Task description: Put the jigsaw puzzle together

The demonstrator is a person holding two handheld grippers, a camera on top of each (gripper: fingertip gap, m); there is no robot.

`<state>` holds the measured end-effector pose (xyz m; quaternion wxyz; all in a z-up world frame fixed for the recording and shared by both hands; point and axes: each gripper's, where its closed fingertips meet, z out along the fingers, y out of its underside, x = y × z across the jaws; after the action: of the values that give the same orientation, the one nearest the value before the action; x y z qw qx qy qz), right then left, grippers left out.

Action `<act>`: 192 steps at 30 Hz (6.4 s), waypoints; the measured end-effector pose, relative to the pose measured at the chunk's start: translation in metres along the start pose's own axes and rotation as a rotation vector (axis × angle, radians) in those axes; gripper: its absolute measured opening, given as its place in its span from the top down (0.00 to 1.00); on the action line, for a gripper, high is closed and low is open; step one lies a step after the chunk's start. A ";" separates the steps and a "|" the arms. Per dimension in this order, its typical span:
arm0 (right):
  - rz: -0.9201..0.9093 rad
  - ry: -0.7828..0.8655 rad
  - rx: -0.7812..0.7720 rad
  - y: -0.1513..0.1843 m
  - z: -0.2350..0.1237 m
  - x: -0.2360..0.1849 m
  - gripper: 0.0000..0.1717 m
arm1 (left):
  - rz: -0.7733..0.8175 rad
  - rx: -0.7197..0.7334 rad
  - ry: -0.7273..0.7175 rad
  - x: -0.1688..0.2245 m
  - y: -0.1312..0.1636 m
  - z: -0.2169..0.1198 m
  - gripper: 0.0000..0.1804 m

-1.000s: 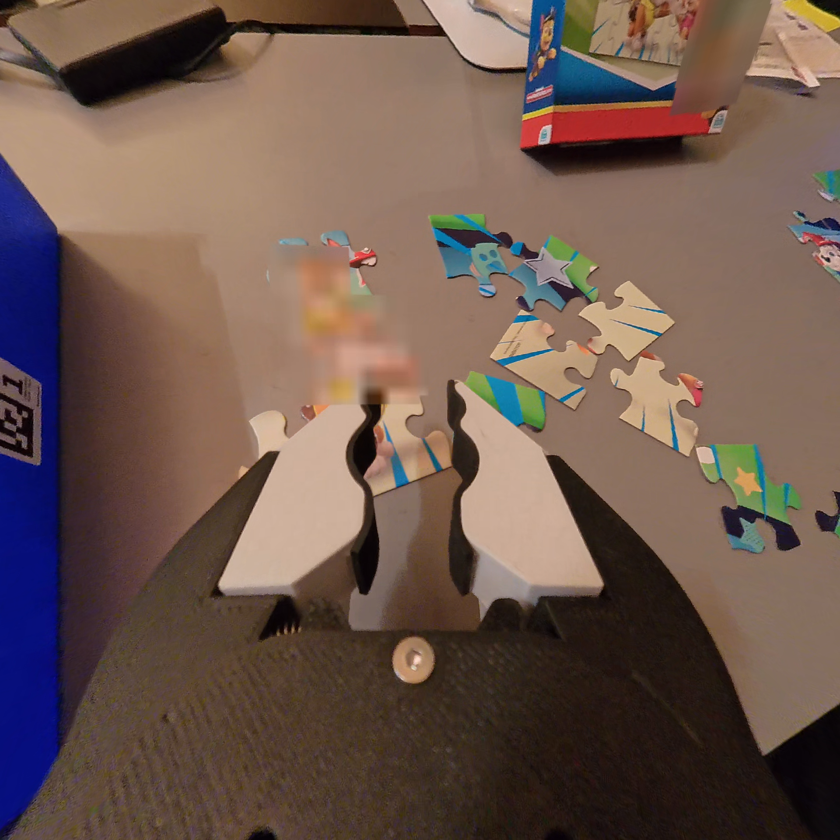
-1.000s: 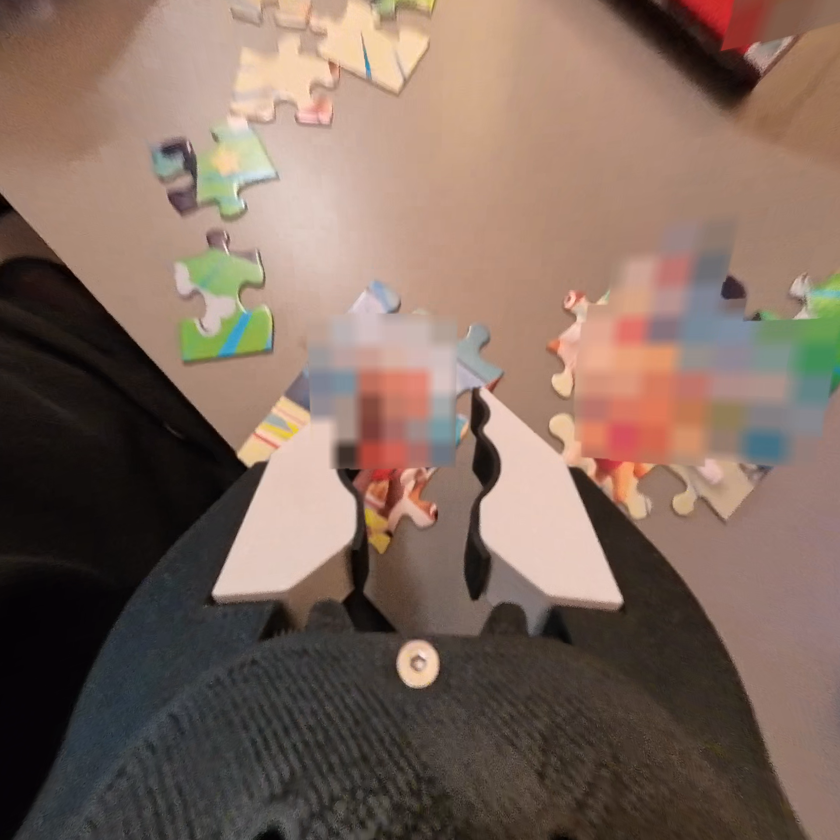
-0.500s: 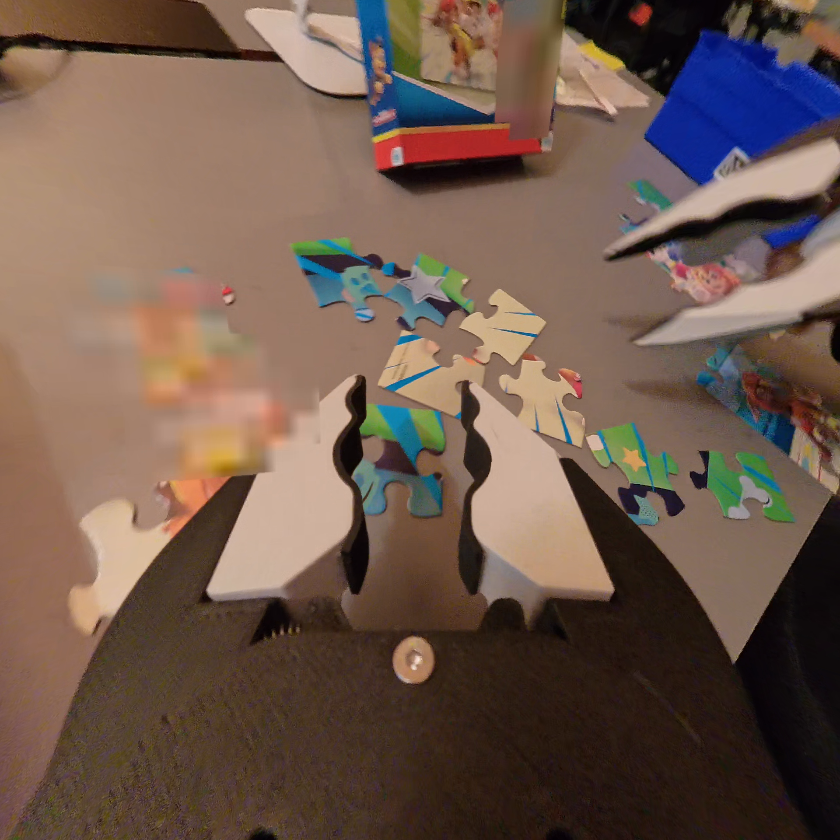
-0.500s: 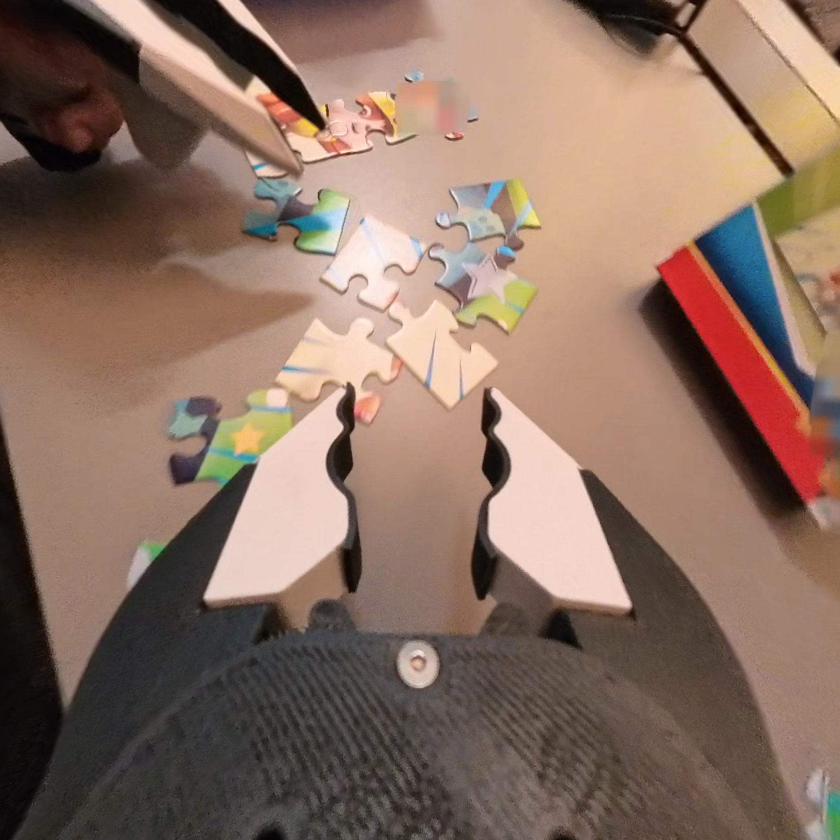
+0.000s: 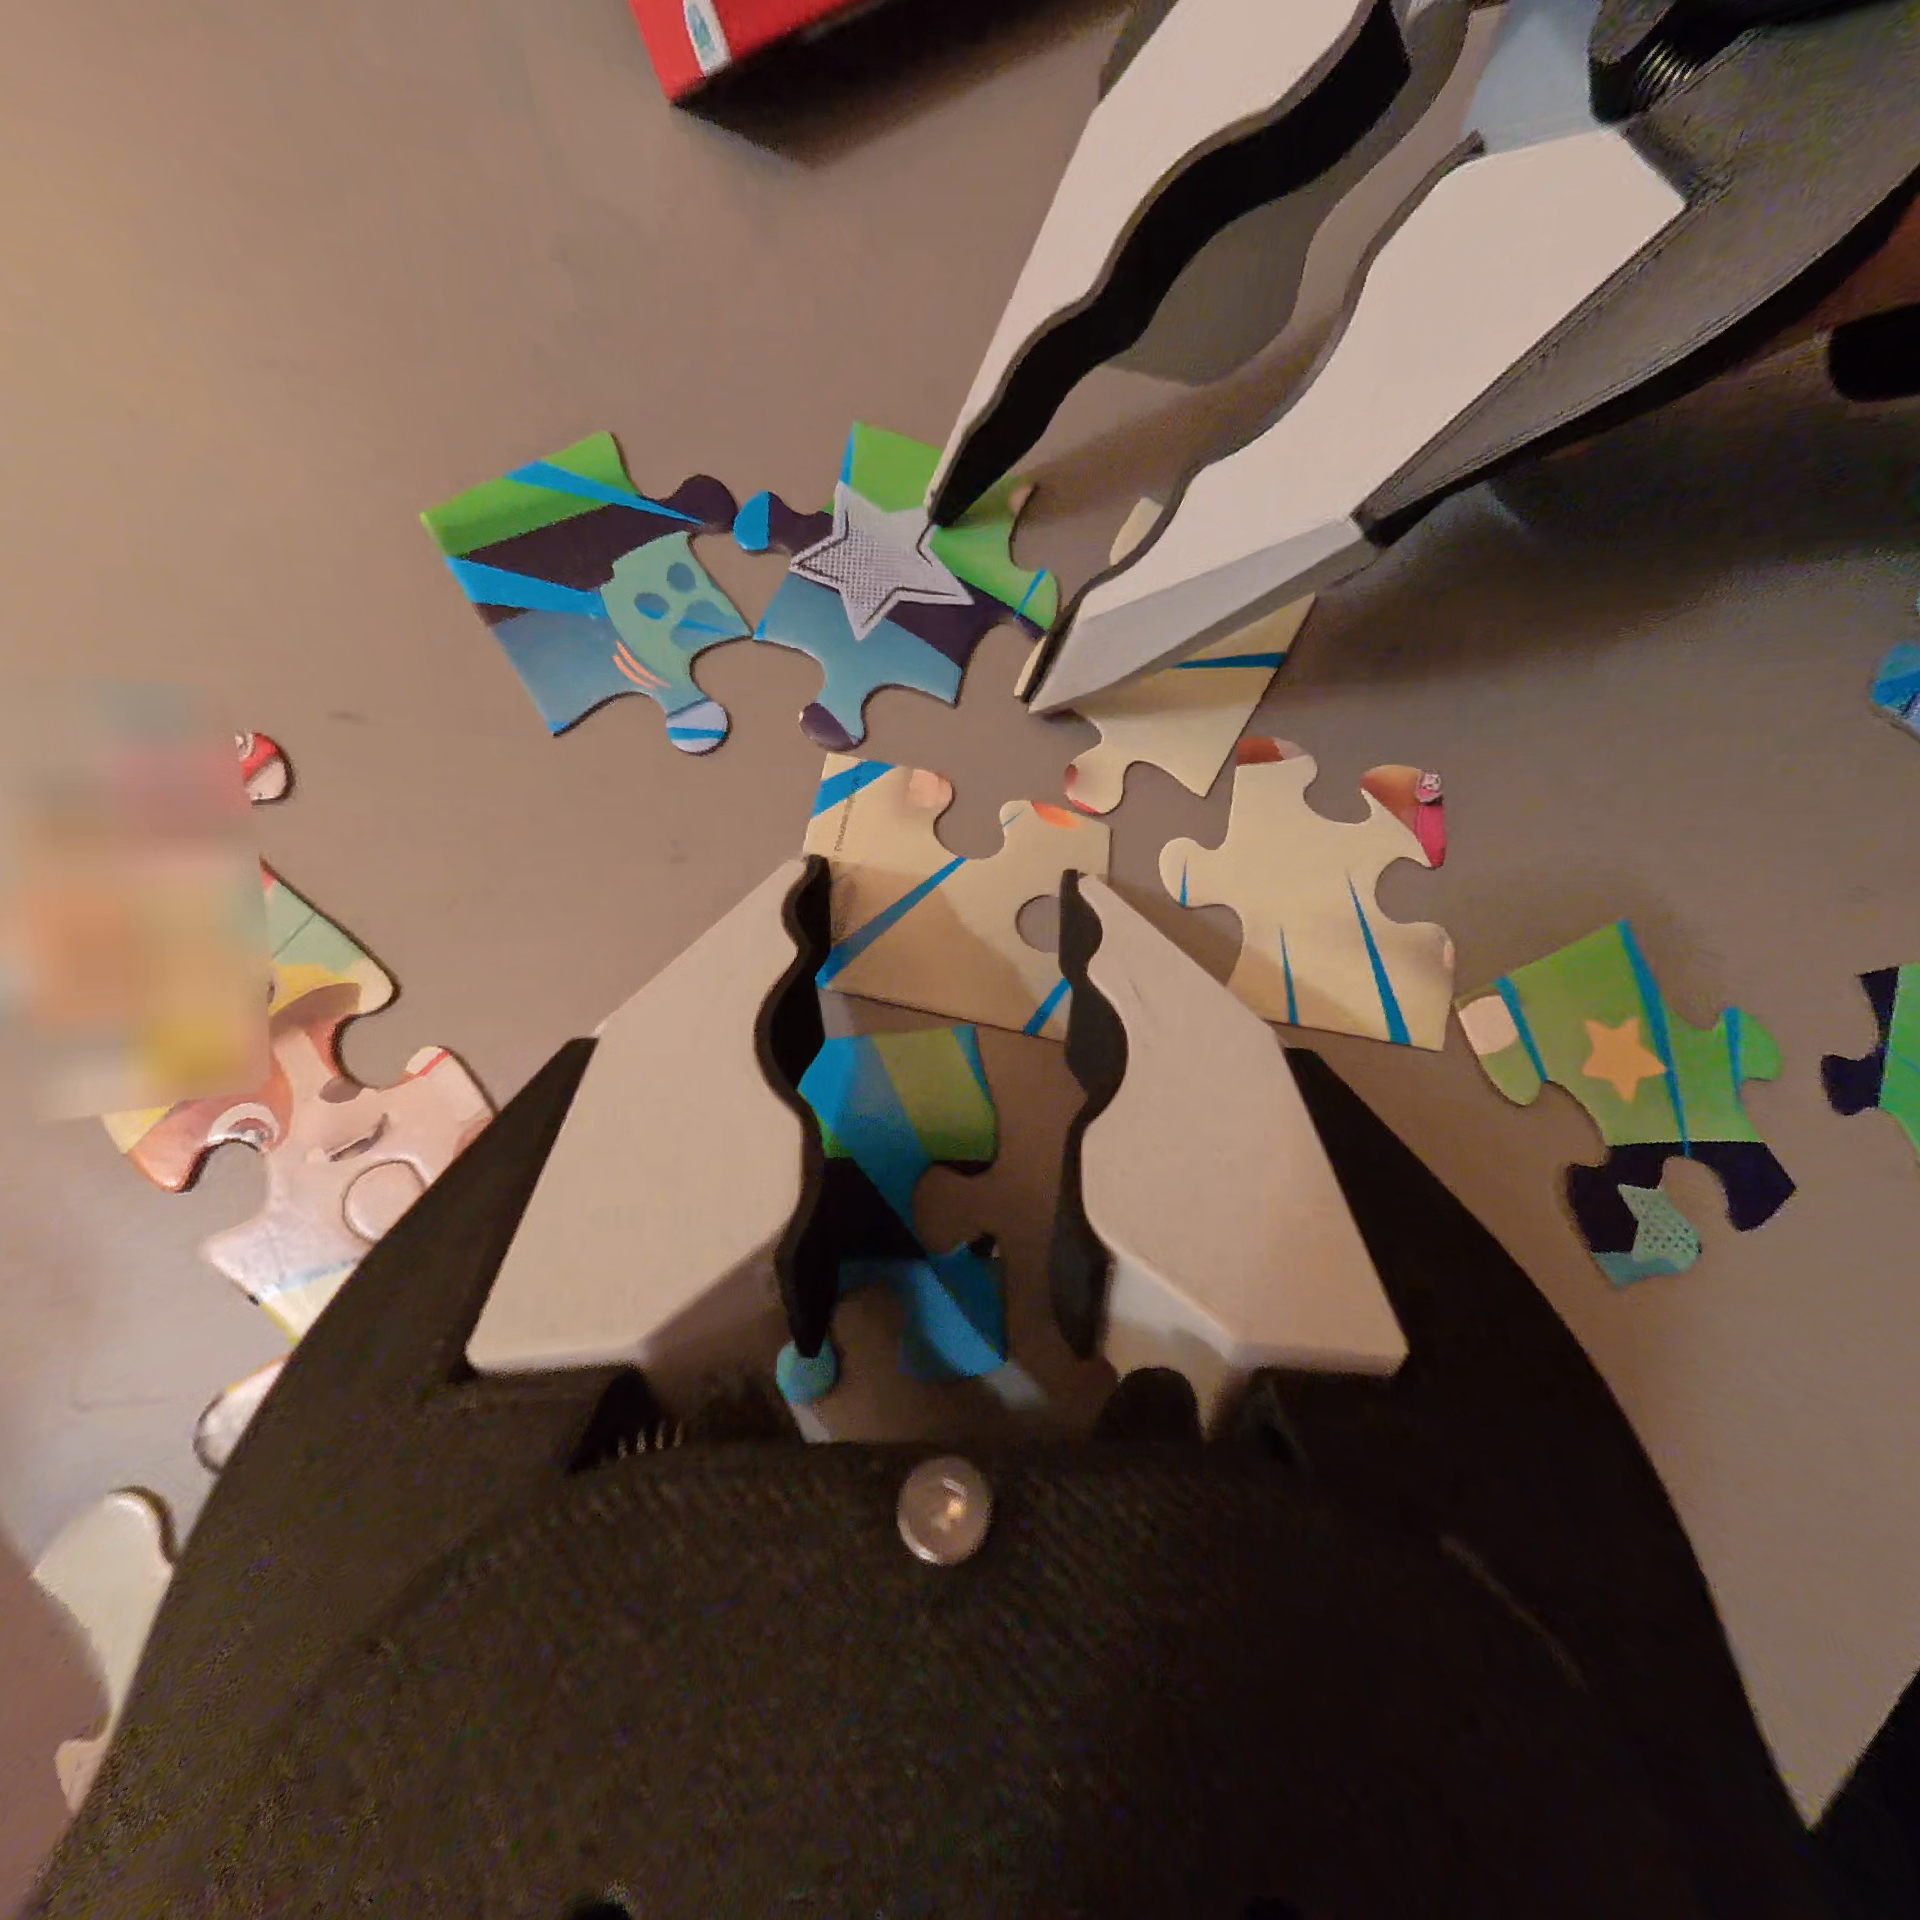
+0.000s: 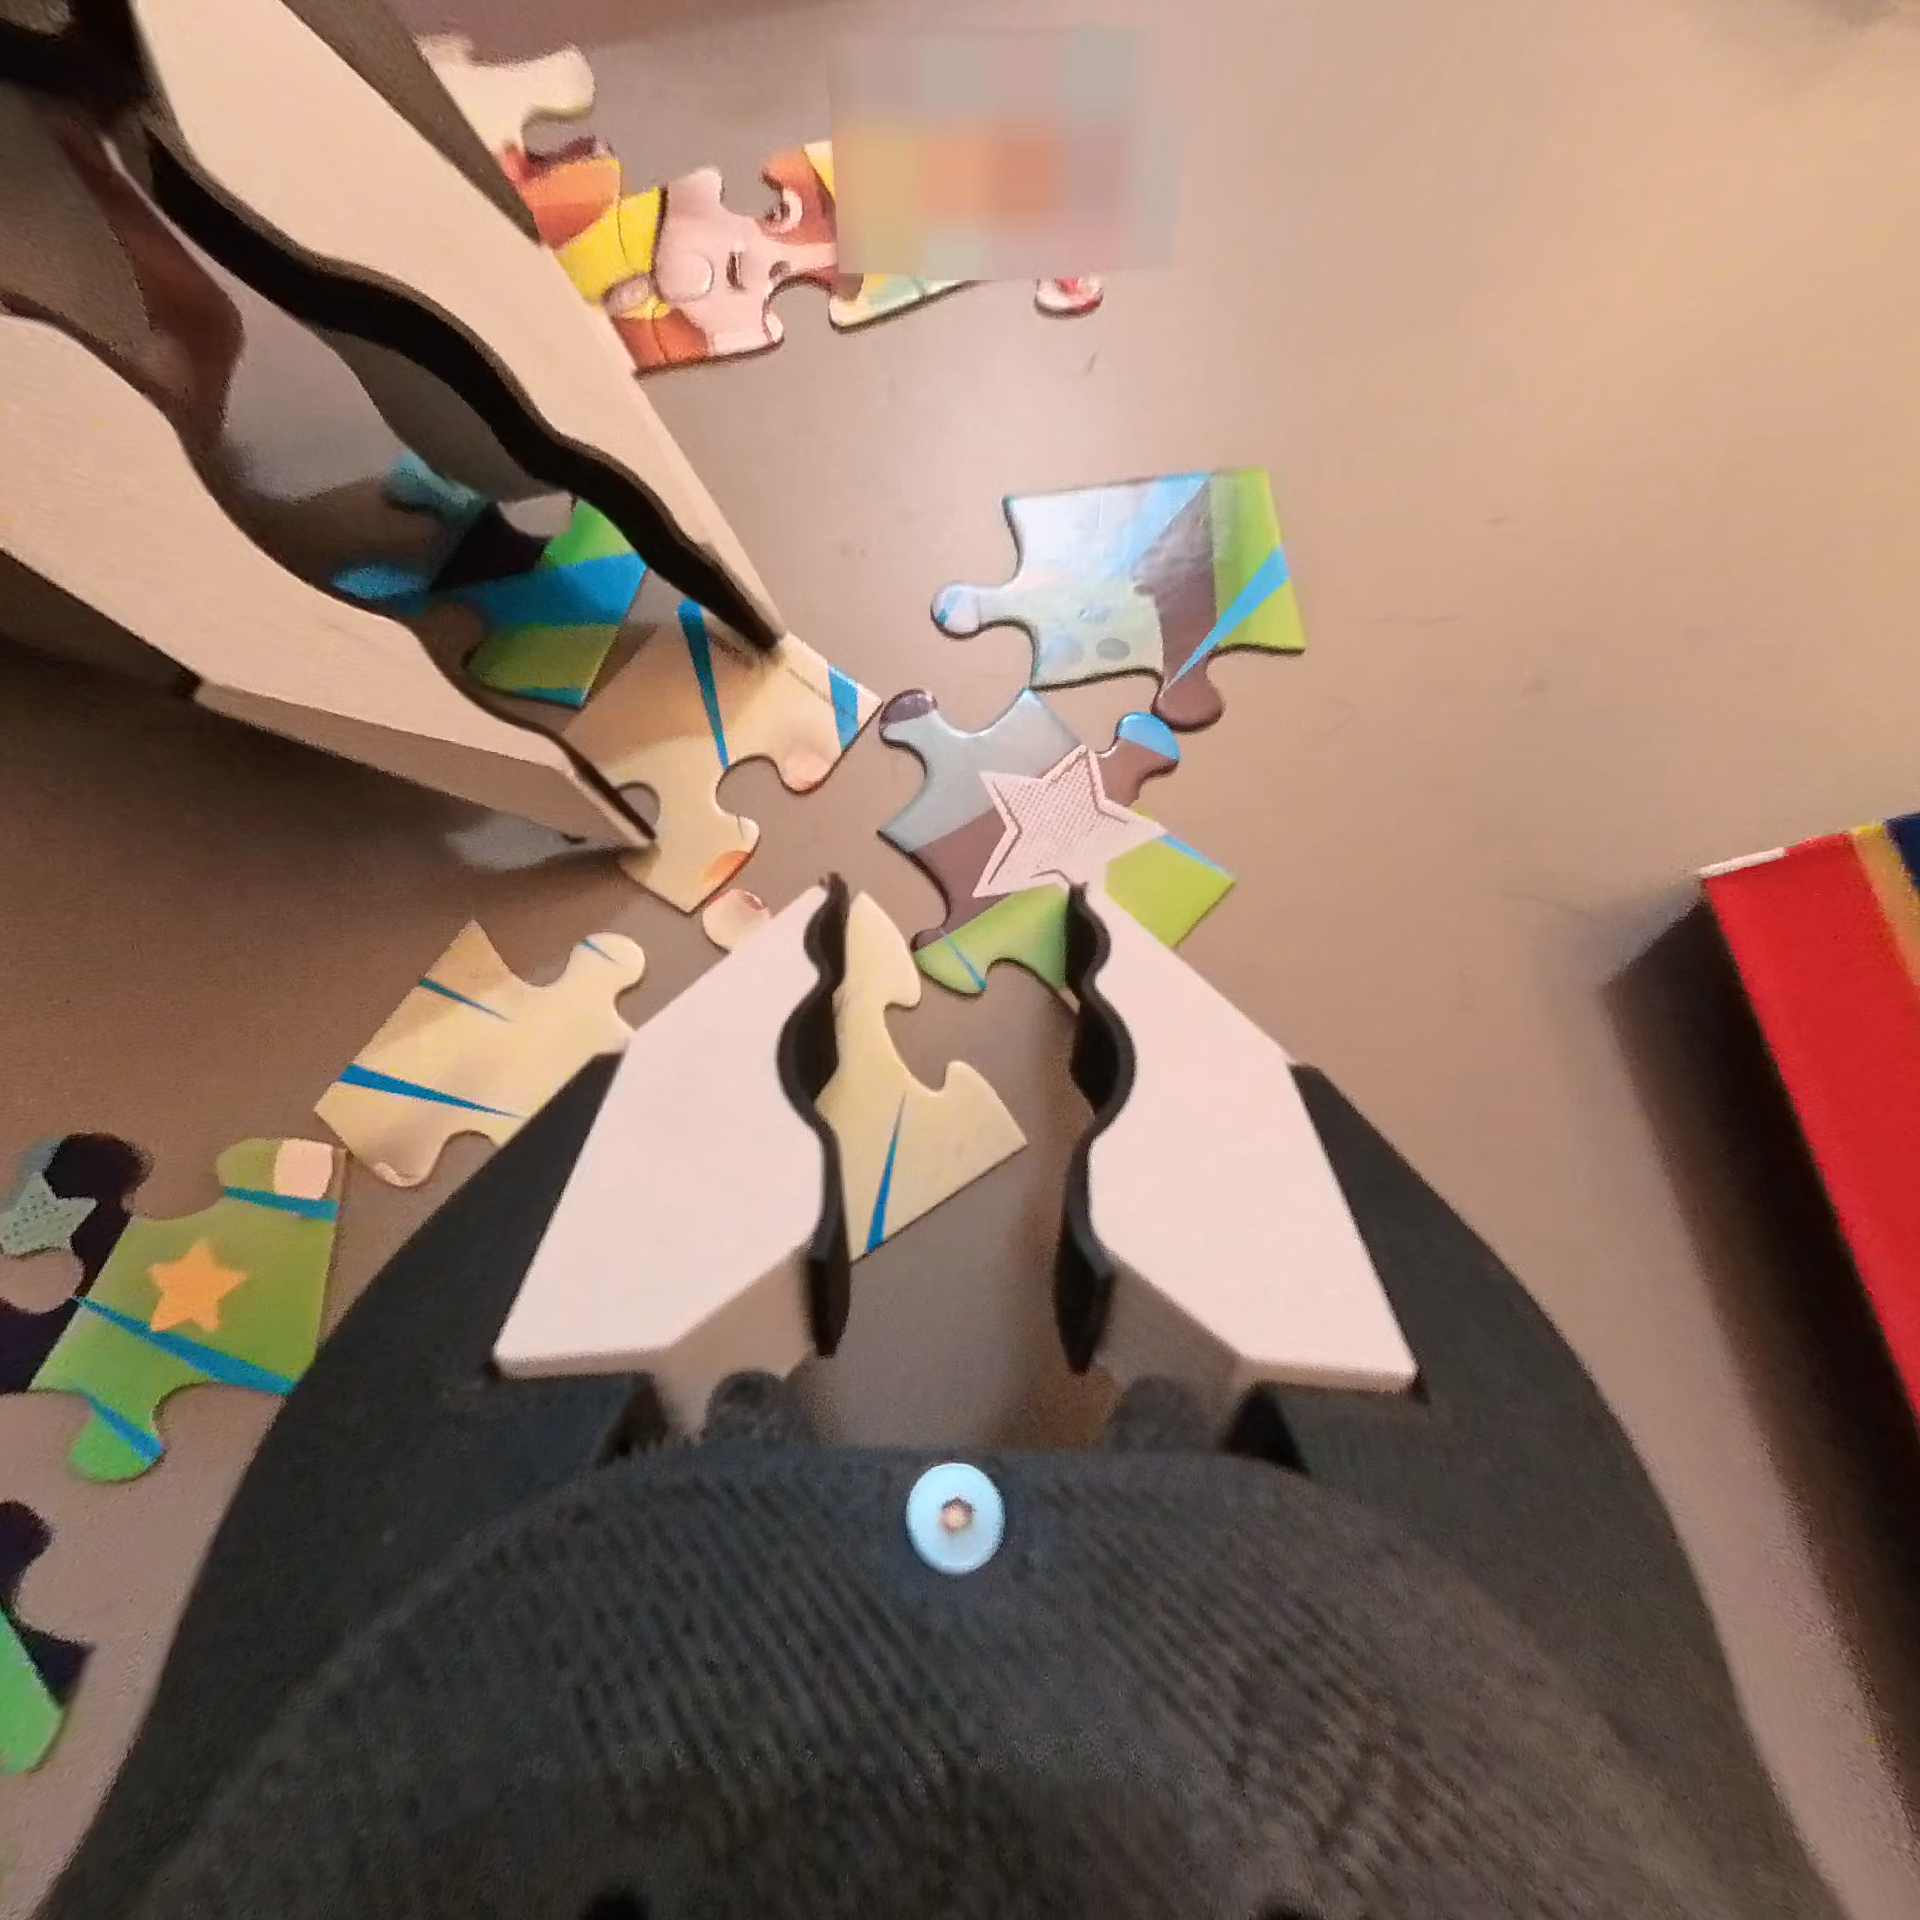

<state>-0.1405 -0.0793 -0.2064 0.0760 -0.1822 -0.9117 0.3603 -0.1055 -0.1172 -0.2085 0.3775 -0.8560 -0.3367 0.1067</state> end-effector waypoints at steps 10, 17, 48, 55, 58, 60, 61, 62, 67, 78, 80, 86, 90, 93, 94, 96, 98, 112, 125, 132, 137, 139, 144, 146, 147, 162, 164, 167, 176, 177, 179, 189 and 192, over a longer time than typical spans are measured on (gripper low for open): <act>0.050 -0.016 0.026 0.024 -0.022 -0.019 0.83 | 0.019 -0.011 -0.086 0.018 0.011 -0.007 0.81; 0.068 0.015 -0.029 0.047 -0.043 -0.025 0.78 | 0.020 -0.047 -0.093 0.045 0.030 -0.023 0.86; 0.073 0.057 -0.050 0.105 -0.095 -0.058 0.79 | -0.268 -0.373 -0.104 0.070 0.123 -0.120 0.89; 0.091 0.069 -0.065 0.100 -0.091 -0.042 0.81 | -0.344 -0.329 -0.192 0.043 0.134 -0.134 0.91; 0.121 0.102 -0.082 0.103 -0.093 -0.031 0.81 | -0.367 -0.293 -0.200 0.036 0.135 -0.135 0.95; 0.153 0.146 -0.090 0.107 -0.098 -0.018 0.82 | -0.384 -0.284 -0.189 0.032 0.137 -0.136 1.00; 0.169 0.170 -0.092 0.111 -0.101 -0.011 0.82 | -0.400 -0.278 -0.176 0.031 0.137 -0.136 1.00; 0.186 0.189 -0.094 0.114 -0.104 -0.005 0.81 | -0.412 -0.278 -0.167 0.029 0.137 -0.137 1.00; 0.192 0.238 -0.063 0.108 -0.114 0.002 0.78 | -0.346 -0.253 -0.272 0.015 0.127 -0.148 0.85; -0.092 0.074 -0.013 0.000 -0.036 -0.019 0.74 | -0.238 -0.105 -0.168 0.026 0.077 -0.094 0.85; -0.112 0.051 -0.021 -0.012 -0.016 -0.011 0.72 | -0.218 -0.109 -0.209 0.016 0.076 -0.088 0.84; -0.057 -0.051 -0.038 -0.009 0.011 0.005 0.68 | -0.239 -0.102 -0.184 0.009 0.073 -0.075 0.77; -0.075 -0.019 -0.024 0.000 0.001 0.007 0.85 | -0.222 -0.112 -0.204 0.006 0.075 -0.076 0.82; -0.107 -0.003 -0.021 0.007 -0.005 -0.005 0.98 | -0.235 -0.116 -0.205 0.006 0.078 -0.079 0.85; -0.119 -0.003 -0.020 0.008 -0.006 -0.011 1.00 | -0.240 -0.122 -0.204 0.006 0.079 -0.080 0.85; -0.124 -0.058 -0.022 0.009 -0.006 -0.033 1.00 | -0.248 -0.141 -0.207 0.007 0.081 -0.082 0.86; -0.138 -0.108 -0.040 0.009 -0.006 -0.054 1.00 | -0.259 -0.166 -0.210 0.009 0.084 -0.085 0.88; 0.190 0.121 -0.007 -0.003 0.007 0.036 1.00 | -0.453 -0.003 -0.231 -0.016 0.077 -0.154 0.89; -0.109 -0.157 -0.075 -0.027 0.027 -0.128 1.00 | -0.370 -0.146 -0.184 0.015 0.131 -0.140 0.68; -0.120 -0.023 0.005 -0.043 0.014 -0.104 1.00 | -0.317 -0.125 -0.291 0.000 0.129 -0.135 0.68; -0.004 0.110 0.031 -0.054 0.013 -0.017 0.81 | -0.297 -0.004 -0.270 -0.013 0.097 -0.135 0.68; 0.017 0.109 0.008 -0.053 0.026 0.014 0.65 | -0.270 0.023 -0.258 -0.024 0.084 -0.128 0.67; 0.072 0.029 -0.020 -0.050 0.052 0.039 0.54 | -0.202 -0.024 -0.267 -0.058 0.065 -0.107 0.58; 0.035 0.015 -0.026 -0.049 0.052 0.031 0.57 | -0.204 -0.055 -0.239 -0.068 0.062 -0.095 0.57; 0.020 0.004 -0.023 -0.049 0.051 0.023 0.64 | -0.214 -0.073 -0.222 -0.073 0.062 -0.089 0.57; -0.148 -0.143 -0.049 -0.005 0.007 -0.137 0.67 | -0.198 -0.188 -0.156 -0.079 0.021 -0.027 0.74; -0.139 -0.133 -0.047 -0.003 0.004 -0.144 0.67 | -0.208 -0.189 -0.128 -0.069 0.010 -0.016 0.74; -0.111 -0.114 -0.026 0.000 0.001 -0.146 0.67 | -0.195 -0.194 -0.098 -0.052 -0.007 0.003 0.74; -0.023 0.268 -0.028 0.044 -0.080 -0.047 0.65 | -0.066 -0.188 -0.065 -0.020 -0.028 0.005 0.70; 0.022 0.303 -0.044 0.059 -0.092 -0.030 0.64 | -0.077 -0.177 -0.078 -0.025 -0.026 -0.002 0.70; 0.113 0.334 -0.086 0.090 -0.108 -0.005 0.63 | -0.110 -0.164 -0.115 -0.040 -0.018 -0.016 0.68; 0.233 0.201 -0.047 0.107 -0.097 0.000 0.70 | -0.279 -0.177 -0.081 -0.046 0.016 -0.024 0.65; 0.212 0.186 -0.036 0.095 -0.087 -0.007 0.77 | -0.279 -0.160 -0.036 -0.028 0.006 -0.015 0.65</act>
<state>-0.0840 0.0366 -0.2086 0.1184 -0.3113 -0.8827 0.3316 -0.1171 -0.1475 -0.2050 0.3130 -0.8262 -0.4665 0.0413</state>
